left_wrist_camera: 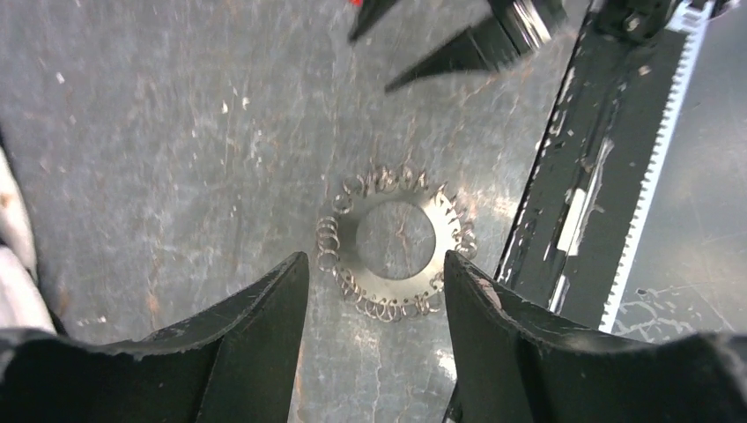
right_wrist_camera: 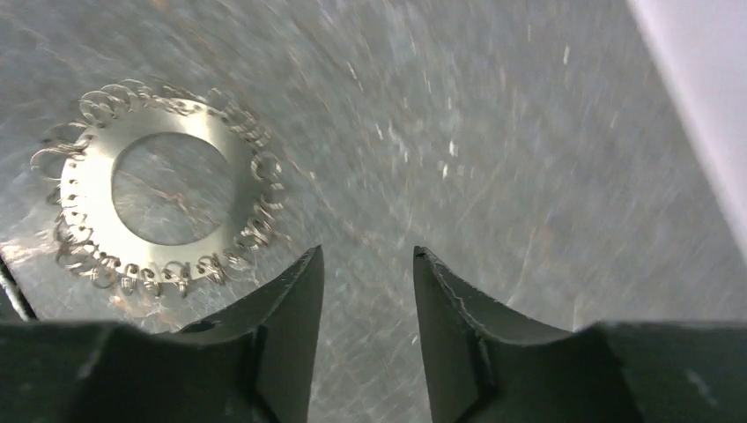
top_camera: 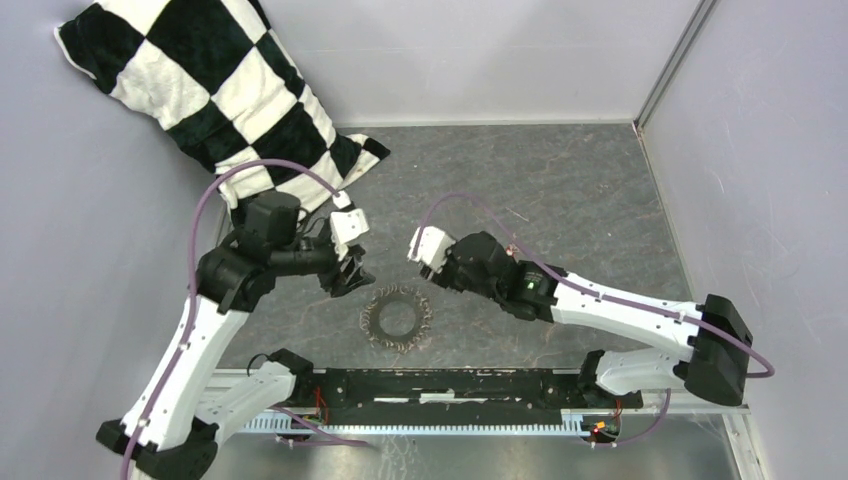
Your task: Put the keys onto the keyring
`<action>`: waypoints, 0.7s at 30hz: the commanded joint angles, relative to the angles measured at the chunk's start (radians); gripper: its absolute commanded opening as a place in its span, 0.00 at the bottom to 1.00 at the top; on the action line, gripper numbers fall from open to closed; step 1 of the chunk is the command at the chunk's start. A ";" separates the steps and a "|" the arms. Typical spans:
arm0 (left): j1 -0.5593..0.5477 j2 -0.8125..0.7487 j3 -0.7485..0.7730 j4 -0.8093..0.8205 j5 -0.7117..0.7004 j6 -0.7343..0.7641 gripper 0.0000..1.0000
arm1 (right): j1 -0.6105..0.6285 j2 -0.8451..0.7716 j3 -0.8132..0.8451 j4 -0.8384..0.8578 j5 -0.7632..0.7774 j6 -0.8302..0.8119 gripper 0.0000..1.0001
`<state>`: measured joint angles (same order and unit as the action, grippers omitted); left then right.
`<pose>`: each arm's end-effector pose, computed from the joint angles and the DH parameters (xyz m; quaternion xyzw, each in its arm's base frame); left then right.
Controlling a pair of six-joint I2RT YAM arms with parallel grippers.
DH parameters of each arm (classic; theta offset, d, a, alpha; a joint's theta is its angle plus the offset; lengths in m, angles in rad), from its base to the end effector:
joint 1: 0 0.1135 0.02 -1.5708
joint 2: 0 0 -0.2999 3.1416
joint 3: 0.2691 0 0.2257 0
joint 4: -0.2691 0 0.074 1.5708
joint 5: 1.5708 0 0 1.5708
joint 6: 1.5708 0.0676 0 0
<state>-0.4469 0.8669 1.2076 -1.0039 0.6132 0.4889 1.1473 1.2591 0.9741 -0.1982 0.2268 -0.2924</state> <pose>0.0849 -0.0838 0.3918 0.5046 0.7051 -0.2624 0.4235 0.1279 0.2468 0.3304 -0.5165 0.6779 0.1250 0.5080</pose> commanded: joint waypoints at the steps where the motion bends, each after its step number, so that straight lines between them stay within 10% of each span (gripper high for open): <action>1: 0.002 0.099 -0.050 0.029 -0.100 -0.003 0.63 | -0.136 -0.006 -0.110 0.149 -0.108 0.316 0.53; 13: 0.035 0.230 -0.106 -0.019 -0.111 0.052 0.58 | -0.371 0.164 -0.327 0.440 -0.654 0.175 0.54; 21: 0.037 0.209 -0.116 -0.038 -0.125 0.080 0.57 | -0.373 0.299 -0.313 0.515 -0.627 -0.059 0.61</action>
<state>-0.4152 1.1080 1.0969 -1.0290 0.4984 0.5098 0.7704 1.5005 0.6369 0.2207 -0.3557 -0.2161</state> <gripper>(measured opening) 0.576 0.594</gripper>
